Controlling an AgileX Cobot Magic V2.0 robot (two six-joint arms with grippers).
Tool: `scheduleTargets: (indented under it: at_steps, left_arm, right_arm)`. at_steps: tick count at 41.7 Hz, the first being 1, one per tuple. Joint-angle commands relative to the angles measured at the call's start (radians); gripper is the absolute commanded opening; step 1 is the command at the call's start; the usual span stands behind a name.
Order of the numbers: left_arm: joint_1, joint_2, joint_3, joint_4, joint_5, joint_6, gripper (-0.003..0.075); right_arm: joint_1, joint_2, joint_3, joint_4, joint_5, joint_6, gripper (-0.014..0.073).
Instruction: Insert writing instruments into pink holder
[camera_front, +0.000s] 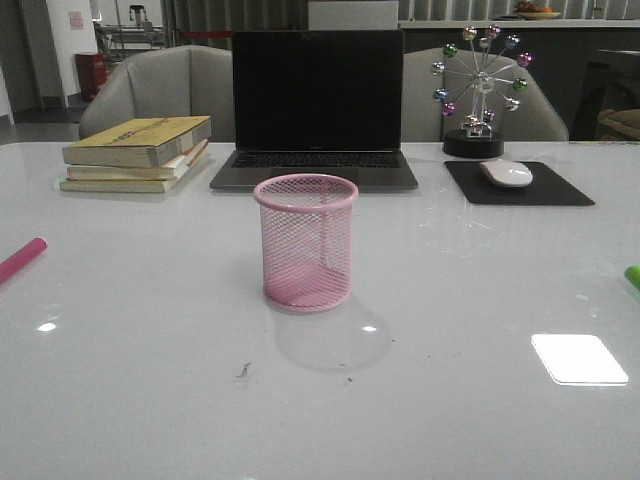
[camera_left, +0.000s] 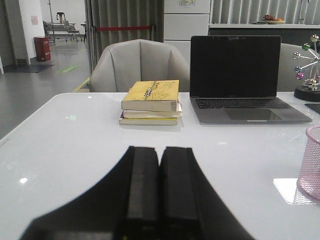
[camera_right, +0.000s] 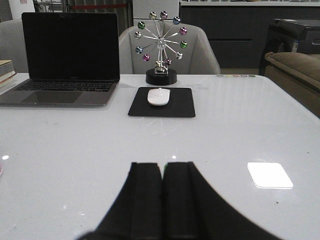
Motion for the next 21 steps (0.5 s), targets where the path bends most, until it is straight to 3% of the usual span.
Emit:
scheduleTargets:
  at_steps: [1, 21]
  left_arm:
    - [0.004, -0.021, 0.004, -0.005, -0.089, -0.001, 0.0091]
    - [0.004, -0.021, 0.004, -0.005, -0.089, -0.001, 0.0091]
  right_arm:
    - [-0.006, -0.019, -0.003, 0.003, -0.089, 0.002, 0.0056]
    - [-0.006, -0.019, -0.003, 0.003, -0.124, 0.002, 0.0057]
